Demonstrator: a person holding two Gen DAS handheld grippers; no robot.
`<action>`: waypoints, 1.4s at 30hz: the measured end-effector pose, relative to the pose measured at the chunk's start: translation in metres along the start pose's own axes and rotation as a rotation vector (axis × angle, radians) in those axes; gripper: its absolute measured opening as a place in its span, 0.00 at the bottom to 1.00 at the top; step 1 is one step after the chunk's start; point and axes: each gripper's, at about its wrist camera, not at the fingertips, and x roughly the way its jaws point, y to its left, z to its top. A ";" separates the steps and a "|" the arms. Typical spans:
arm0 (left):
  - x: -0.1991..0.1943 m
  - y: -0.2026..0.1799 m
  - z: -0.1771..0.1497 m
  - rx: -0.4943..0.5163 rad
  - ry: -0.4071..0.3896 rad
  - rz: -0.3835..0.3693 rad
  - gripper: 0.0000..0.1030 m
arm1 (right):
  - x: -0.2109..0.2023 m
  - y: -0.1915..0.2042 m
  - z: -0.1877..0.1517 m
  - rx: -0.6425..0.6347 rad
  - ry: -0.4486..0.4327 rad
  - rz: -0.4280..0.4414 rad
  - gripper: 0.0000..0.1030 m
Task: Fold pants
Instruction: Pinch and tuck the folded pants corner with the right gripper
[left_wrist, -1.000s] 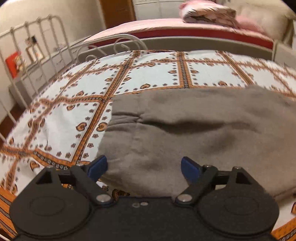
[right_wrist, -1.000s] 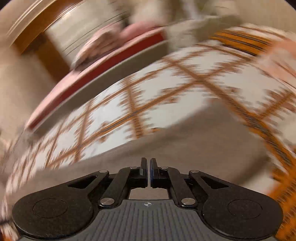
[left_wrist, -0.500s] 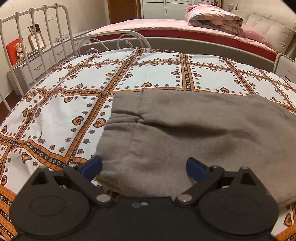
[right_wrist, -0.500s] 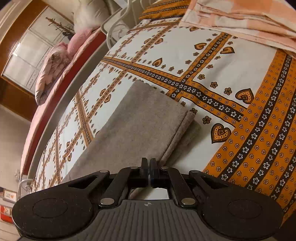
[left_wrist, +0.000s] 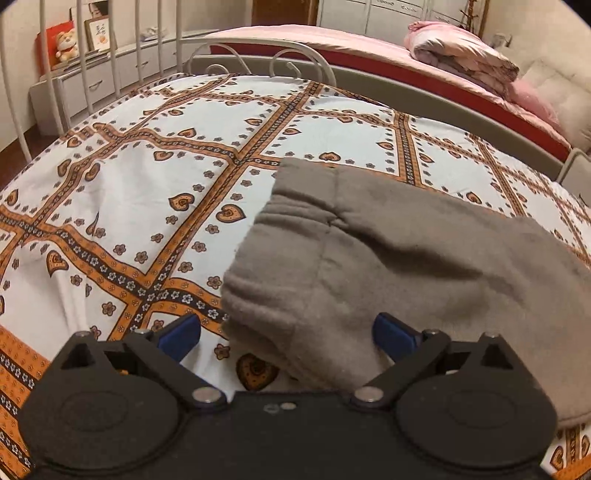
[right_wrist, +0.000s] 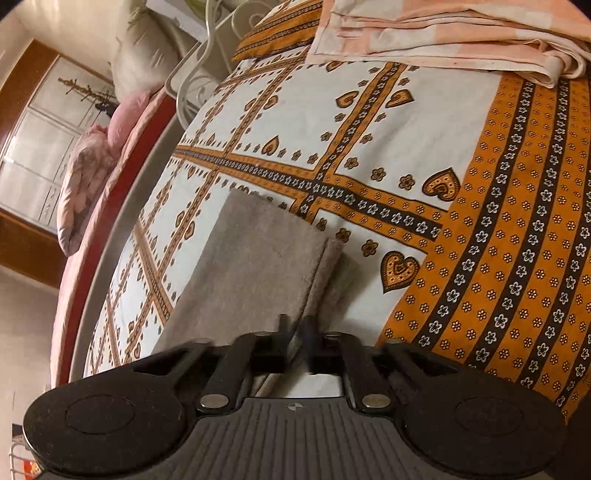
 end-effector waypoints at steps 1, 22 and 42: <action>0.000 0.000 0.000 0.000 0.000 0.000 0.92 | -0.002 0.000 0.000 0.003 -0.014 -0.009 0.68; 0.001 -0.005 0.000 0.021 0.005 0.000 0.91 | 0.007 0.008 0.011 -0.014 -0.043 0.085 0.18; 0.004 -0.037 0.000 0.206 -0.022 0.060 0.93 | 0.008 0.199 -0.010 -0.427 -0.033 0.277 0.05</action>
